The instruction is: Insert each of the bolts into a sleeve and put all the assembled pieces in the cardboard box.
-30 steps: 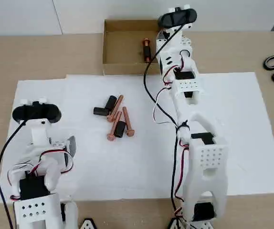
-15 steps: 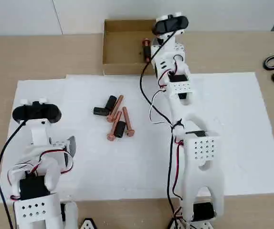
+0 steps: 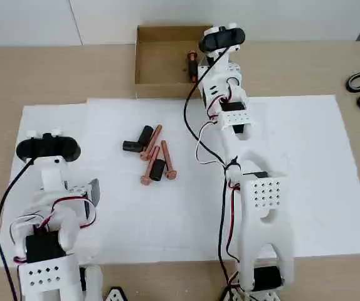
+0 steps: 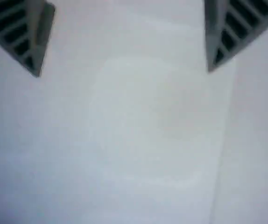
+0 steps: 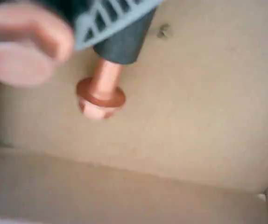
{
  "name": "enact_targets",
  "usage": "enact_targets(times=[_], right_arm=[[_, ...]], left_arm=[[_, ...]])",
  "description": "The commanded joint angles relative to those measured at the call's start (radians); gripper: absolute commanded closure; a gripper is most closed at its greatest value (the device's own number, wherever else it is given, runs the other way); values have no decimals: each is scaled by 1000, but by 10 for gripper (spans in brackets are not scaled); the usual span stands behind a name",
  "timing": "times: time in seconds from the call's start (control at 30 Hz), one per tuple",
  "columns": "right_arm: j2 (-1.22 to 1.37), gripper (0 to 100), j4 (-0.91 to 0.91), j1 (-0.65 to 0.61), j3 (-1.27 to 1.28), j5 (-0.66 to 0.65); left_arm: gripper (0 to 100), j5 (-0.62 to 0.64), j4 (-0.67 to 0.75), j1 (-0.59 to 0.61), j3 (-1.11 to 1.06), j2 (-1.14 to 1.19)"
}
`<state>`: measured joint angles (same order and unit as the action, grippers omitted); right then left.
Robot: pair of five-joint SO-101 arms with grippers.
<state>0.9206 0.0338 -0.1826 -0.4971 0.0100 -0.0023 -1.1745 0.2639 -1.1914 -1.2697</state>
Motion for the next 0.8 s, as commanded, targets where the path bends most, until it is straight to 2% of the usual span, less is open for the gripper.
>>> enact_targets(times=[0.0,0.3,0.6,0.77], right_arm=[[-25,832,-22,1,-80,-9],[-27,832,28,-1,-206,-15],[-27,832,360,-4,-470,-11],[-28,833,659,-35,-683,-12]], left_arm=[[782,-6,3,5,4,-8],[782,-6,3,5,4,-8],[782,-6,3,5,4,-9],[782,-3,-2,5,5,-9]])
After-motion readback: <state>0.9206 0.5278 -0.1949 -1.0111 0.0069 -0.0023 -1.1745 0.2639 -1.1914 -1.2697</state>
